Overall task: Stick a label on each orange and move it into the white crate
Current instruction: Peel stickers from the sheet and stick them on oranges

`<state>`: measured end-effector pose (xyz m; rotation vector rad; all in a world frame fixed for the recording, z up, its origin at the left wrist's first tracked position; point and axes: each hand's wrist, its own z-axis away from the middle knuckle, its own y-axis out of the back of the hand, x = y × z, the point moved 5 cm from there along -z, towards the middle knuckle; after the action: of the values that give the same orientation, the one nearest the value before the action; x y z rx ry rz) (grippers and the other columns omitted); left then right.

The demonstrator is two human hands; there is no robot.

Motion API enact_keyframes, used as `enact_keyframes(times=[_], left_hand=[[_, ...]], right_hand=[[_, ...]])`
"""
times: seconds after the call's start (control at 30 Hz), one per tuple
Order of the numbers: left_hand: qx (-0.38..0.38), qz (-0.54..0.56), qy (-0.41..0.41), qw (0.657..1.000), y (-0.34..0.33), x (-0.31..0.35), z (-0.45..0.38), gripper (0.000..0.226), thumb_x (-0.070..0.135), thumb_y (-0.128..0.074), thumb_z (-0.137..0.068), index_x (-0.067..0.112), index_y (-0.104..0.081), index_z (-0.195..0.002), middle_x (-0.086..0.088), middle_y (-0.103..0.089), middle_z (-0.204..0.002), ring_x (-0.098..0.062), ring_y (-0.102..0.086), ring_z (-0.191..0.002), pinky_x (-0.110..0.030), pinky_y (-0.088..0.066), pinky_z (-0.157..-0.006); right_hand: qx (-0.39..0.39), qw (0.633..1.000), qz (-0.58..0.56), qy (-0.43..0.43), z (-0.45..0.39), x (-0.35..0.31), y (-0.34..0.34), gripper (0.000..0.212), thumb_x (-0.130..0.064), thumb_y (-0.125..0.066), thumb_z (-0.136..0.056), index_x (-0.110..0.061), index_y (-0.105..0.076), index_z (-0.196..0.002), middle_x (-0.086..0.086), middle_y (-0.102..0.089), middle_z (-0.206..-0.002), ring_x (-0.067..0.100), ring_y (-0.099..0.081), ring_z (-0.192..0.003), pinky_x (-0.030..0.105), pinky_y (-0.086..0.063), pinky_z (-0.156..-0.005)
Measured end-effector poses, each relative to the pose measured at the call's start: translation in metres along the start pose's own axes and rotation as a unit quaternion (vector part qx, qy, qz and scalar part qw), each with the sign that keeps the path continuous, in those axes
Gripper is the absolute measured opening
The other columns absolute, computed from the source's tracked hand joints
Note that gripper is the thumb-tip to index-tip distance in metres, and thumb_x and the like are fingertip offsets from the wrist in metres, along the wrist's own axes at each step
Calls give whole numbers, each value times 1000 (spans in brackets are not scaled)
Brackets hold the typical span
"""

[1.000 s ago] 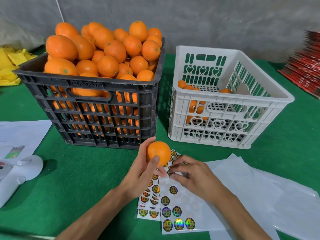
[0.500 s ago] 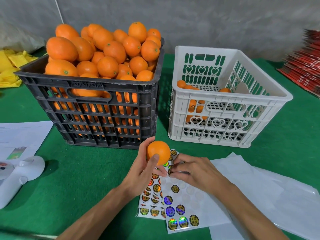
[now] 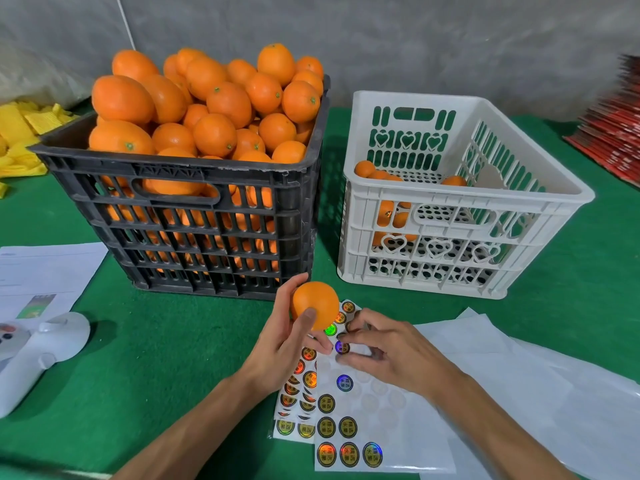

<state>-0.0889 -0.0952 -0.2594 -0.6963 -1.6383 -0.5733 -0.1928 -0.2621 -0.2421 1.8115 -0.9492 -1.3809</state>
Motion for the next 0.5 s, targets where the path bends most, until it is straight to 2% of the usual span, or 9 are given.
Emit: enact_keyframes(times=[0.1,0.2,0.27,0.37,0.5], left_hand=[[-2,-7,-4,1000,-1,-1,0,56,65,-52,-99,52,-30,-149,-17,-76,-97,-37,-78,-84,-43,-63,-88],[2,-5,-3,1000,0,-1,2,51,58,-50,-101,52,-31,-148,-18,-77,-94,-37,-78,-84,-39,-62,-87],[9,2,-1,1000,0,0,2,50,58,-50,-101,52,-33,-147,-18,-77,-94,-37,-78,-84,-34,-61,-86],[16,5,-2,1000,-1,1,2,49,57,-52,-100,52,-36,-146,-21,-75,-98,-38,-78,-84,-33,-61,-87],[4,-4,-4,1000,-2,2,2,50,55,-50,-101,51,-33,-148,-20,-75,-90,-39,-77,-82,-40,-62,-87]], right_hand=[[-29,998,-44,-32,2,8,-5,46,-60,-70,-90,-27,-76,-122,-25,-48,-112,7,-57,-71,19,-46,-69],[-13,998,-55,-14,2,8,-7,41,-54,-71,-91,-23,-78,-116,-25,-49,-109,0,-56,-80,9,-38,-70],[1,998,-62,-3,2,6,-7,36,-48,-72,-93,-20,-79,-114,-25,-50,-106,-3,-56,-81,8,-37,-71],[20,997,-74,-3,2,6,-8,29,-44,-73,-94,-22,-81,-111,-25,-51,-104,0,-54,-74,9,-35,-68],[43,993,-109,-21,0,8,-6,20,-44,-74,-92,-30,-81,-105,-21,-57,-100,6,-48,-59,12,-34,-62]])
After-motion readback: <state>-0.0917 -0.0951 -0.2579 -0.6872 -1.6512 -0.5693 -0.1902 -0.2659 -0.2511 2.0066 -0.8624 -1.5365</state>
